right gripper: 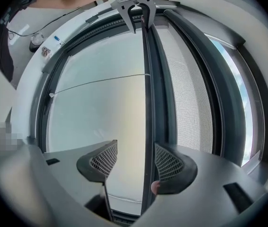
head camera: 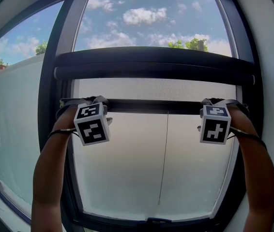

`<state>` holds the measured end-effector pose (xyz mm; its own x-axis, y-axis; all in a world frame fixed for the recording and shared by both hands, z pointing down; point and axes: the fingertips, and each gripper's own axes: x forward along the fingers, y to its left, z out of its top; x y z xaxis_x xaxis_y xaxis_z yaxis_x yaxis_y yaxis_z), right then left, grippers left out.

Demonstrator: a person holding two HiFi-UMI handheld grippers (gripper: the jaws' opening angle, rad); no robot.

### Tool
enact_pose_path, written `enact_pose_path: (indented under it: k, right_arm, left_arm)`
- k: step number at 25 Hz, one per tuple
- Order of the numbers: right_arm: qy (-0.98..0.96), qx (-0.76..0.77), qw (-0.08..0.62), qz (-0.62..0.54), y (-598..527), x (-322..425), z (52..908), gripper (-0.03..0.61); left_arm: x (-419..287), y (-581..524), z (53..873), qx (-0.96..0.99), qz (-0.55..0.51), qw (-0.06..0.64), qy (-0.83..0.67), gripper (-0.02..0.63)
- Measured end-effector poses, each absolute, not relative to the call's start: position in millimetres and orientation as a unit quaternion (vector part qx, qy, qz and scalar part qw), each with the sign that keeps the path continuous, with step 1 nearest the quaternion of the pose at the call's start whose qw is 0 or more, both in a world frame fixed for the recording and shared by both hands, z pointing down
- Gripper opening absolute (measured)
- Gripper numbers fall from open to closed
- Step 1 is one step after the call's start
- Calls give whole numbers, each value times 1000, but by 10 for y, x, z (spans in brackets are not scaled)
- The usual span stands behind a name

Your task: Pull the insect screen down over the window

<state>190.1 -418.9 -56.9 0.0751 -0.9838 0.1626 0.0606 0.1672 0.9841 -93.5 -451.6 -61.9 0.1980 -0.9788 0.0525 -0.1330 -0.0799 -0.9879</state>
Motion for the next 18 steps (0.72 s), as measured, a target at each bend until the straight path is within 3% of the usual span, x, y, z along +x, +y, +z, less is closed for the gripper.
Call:
enact_pose_path:
  k: [18]
  right_arm:
    - [-545,394,626,-394,-4095,1907,105,235]
  left_arm:
    - [-946,-4447,103,-631,-522,428,384,129]
